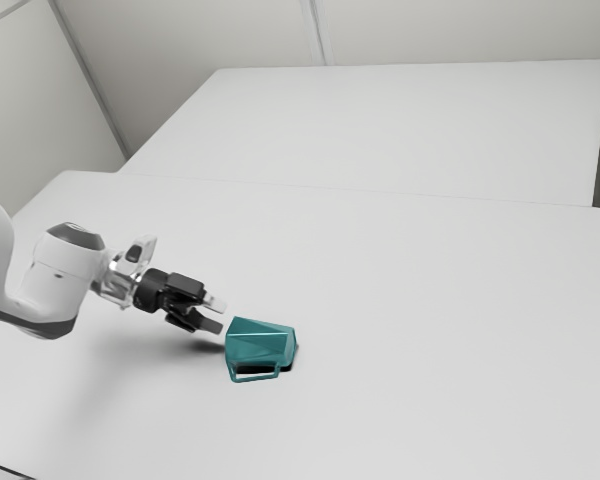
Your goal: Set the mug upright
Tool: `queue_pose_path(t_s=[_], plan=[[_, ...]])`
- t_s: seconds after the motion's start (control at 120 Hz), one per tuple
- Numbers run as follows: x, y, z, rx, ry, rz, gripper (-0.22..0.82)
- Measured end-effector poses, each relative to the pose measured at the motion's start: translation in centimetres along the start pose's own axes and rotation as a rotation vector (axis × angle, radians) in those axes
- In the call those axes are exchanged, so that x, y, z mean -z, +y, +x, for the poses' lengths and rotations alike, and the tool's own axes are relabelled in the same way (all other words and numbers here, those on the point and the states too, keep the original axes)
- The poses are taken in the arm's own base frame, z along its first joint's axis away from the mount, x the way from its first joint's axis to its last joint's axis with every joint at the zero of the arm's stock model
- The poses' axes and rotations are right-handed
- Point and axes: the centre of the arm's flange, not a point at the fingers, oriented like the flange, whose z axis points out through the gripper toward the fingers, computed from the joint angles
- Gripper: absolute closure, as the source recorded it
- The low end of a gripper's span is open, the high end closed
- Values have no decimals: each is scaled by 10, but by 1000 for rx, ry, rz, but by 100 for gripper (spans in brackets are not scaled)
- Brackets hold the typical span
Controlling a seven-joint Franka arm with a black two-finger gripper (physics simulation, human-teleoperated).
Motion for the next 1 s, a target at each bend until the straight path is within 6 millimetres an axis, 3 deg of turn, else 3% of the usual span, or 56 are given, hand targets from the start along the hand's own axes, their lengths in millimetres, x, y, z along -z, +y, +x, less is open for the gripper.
queue_pose_path(t_s=[0.533, 1.0], plan=[[-31, -2, 1, -41, -14, -26, 8], [-43, 0, 3, -56, -10, -43, 49]])
